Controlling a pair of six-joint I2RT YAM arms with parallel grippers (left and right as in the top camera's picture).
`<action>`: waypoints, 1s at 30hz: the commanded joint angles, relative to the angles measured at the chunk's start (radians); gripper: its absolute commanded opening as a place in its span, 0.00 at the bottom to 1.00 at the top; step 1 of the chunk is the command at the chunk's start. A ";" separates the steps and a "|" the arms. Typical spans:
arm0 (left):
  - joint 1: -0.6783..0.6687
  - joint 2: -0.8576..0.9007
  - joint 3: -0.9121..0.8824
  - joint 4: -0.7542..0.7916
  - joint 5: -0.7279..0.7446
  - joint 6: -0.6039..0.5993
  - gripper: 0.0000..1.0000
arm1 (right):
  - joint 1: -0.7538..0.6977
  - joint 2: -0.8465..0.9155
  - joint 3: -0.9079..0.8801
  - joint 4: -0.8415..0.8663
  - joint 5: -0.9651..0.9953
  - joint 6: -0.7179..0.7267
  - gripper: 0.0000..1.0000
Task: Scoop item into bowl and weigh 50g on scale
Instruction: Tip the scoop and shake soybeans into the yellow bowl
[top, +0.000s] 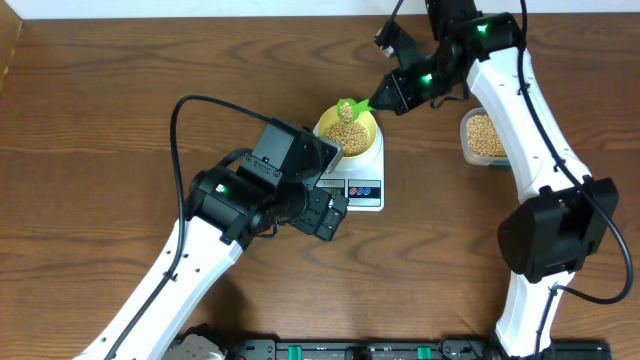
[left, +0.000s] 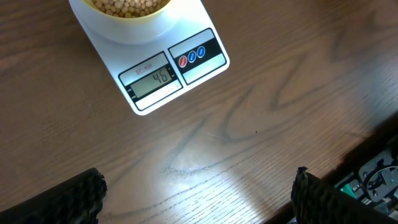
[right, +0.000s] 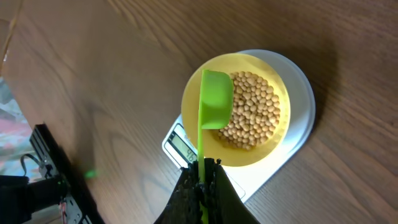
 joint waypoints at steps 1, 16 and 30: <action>0.004 -0.002 -0.002 0.001 0.008 -0.001 0.98 | 0.005 0.001 0.021 -0.011 0.030 -0.002 0.01; 0.004 -0.002 -0.002 0.001 0.008 -0.001 0.98 | 0.085 0.001 0.021 -0.022 0.176 -0.033 0.01; 0.004 -0.002 -0.002 0.001 0.008 -0.001 0.98 | 0.094 0.001 0.021 -0.022 0.202 -0.034 0.01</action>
